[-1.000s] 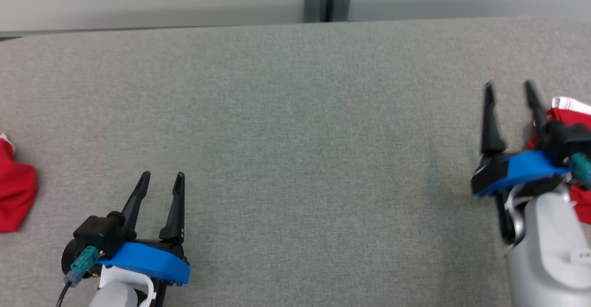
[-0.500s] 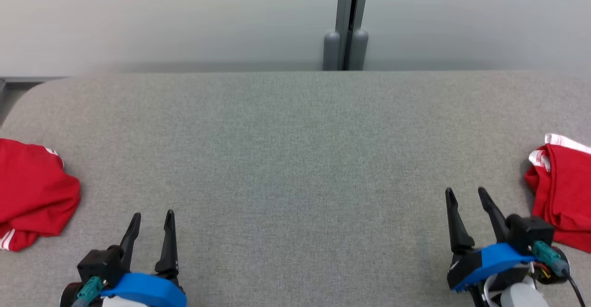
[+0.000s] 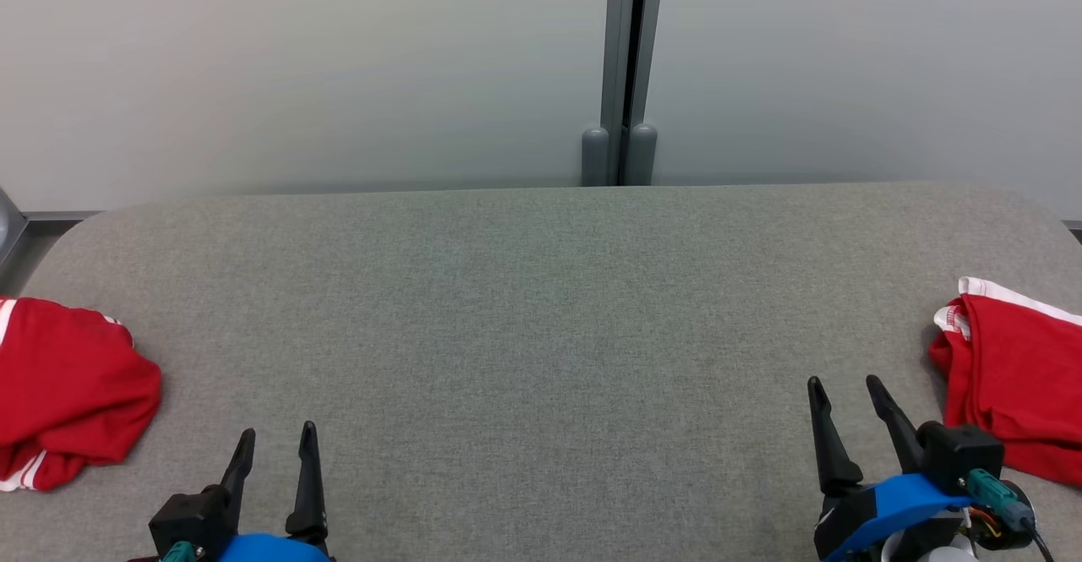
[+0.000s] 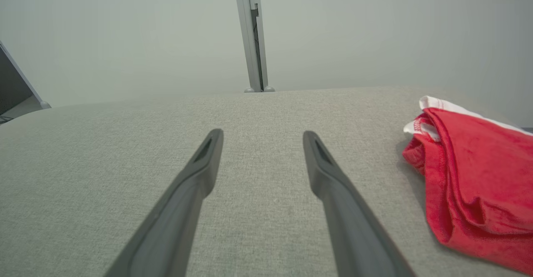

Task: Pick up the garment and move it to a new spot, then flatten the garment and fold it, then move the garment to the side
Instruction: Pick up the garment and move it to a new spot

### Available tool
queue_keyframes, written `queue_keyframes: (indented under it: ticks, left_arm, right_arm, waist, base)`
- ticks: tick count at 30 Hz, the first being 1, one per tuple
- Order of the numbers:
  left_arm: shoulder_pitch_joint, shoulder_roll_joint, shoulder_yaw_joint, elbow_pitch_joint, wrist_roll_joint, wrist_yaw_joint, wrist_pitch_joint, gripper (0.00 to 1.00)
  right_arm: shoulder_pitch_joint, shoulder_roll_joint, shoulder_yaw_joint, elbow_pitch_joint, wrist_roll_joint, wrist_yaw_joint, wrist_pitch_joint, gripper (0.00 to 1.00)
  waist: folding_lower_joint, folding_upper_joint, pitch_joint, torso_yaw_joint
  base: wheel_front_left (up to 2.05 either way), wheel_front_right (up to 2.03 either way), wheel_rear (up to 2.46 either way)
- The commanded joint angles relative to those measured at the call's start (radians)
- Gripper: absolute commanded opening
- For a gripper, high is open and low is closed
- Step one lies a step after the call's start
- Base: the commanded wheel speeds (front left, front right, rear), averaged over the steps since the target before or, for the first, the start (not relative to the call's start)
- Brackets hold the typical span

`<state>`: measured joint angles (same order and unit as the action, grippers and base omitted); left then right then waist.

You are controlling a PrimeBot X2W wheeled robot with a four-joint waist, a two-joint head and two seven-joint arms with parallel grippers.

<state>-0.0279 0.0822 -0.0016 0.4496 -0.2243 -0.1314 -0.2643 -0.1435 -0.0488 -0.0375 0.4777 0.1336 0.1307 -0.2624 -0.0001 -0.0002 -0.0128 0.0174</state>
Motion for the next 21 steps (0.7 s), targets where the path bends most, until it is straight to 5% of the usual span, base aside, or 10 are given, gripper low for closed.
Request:
queue_keyframes:
  ticks: [1,11,21]
  left_arm:
    - [0.004,-0.004,0.009,-0.005,0.009,0.001,0.000,1.00]
    - [-0.005,-0.012,0.002,-0.011,0.015,0.001,0.000,1.00]
    - [-0.030,0.024,-0.006,0.019,0.007,0.001,0.000,1.00]
  right_arm:
    - [0.009,-0.004,0.005,-0.004,0.004,0.000,-0.003,1.00]
    - [0.010,-0.004,0.025,0.001,0.008,0.000,-0.003,1.00]
    - [-0.004,-0.004,0.072,0.011,0.054,0.000,-0.003,1.00]
  waist:
    - [0.0001,0.0002,-0.001,-0.002]
    - [0.0001,0.0002,0.011,0.023]
    - [0.0001,0.0002,0.043,0.215]
  base:
    - [0.00,0.00,0.00]
    - [0.00,0.00,0.00]
    - [0.00,0.00,0.00]
